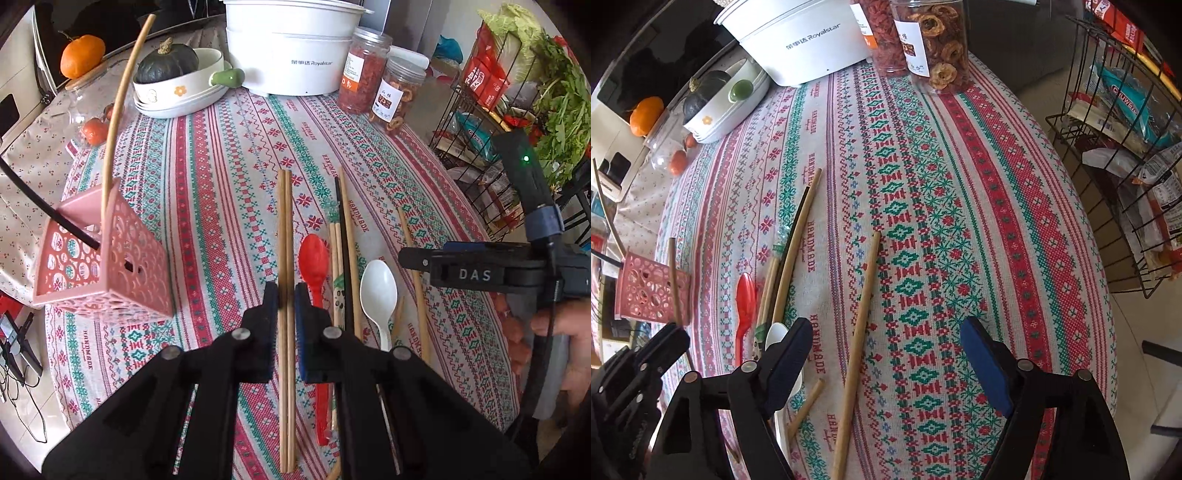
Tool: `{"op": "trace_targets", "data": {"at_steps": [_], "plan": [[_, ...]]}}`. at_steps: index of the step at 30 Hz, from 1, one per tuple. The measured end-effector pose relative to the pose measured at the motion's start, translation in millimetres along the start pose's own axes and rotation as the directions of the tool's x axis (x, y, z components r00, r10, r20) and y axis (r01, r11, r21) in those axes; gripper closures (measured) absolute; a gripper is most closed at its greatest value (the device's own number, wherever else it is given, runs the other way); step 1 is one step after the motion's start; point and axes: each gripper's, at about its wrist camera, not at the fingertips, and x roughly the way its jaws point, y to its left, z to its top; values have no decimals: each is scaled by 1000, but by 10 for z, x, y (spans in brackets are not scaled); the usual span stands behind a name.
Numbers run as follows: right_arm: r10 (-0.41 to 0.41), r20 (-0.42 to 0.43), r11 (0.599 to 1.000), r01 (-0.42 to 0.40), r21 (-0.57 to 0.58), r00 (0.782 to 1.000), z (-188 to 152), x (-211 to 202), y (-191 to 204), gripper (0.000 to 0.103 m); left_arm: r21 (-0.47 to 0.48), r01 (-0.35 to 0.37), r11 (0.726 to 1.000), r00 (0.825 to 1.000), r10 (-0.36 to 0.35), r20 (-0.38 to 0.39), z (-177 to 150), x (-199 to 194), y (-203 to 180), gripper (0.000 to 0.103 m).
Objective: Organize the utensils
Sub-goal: 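Grasp a pair of wooden chopsticks with the left gripper while the right gripper grasps another chopstick, then lift both grippers' chopsticks and carry them over the pink holder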
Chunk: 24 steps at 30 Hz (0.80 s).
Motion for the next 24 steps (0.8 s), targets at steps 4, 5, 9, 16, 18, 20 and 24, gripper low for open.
{"op": "trace_targets", "data": {"at_steps": [4,5,9,16,18,20,24], "plan": [[-89,26,989,92,-120,996,-89,42,226,40,10,12,1000,999,-12,47,-124,-229,108,93],[-107,33,984,110,-139,994,-112,45,270,43,9,12,1000,998,-13,57,-147,-272,125,93],[-127,49,974,134,-184,991,-185,36,348,69,-2,24,1000,996,-24,91,-287,-446,214,93],[-38,50,988,45,-147,998,-264,-32,303,96,-37,61,997,984,-54,169,-452,-641,331,93],[-15,74,991,25,-132,997,-297,-120,295,96,-39,63,997,982,-55,179,-479,-674,339,93],[7,105,992,6,-125,994,-331,-241,304,96,-46,70,996,980,-60,190,-505,-713,364,93],[53,178,993,-33,-113,983,-400,-523,351,96,-53,87,995,972,-73,225,-527,-825,394,93]]}}
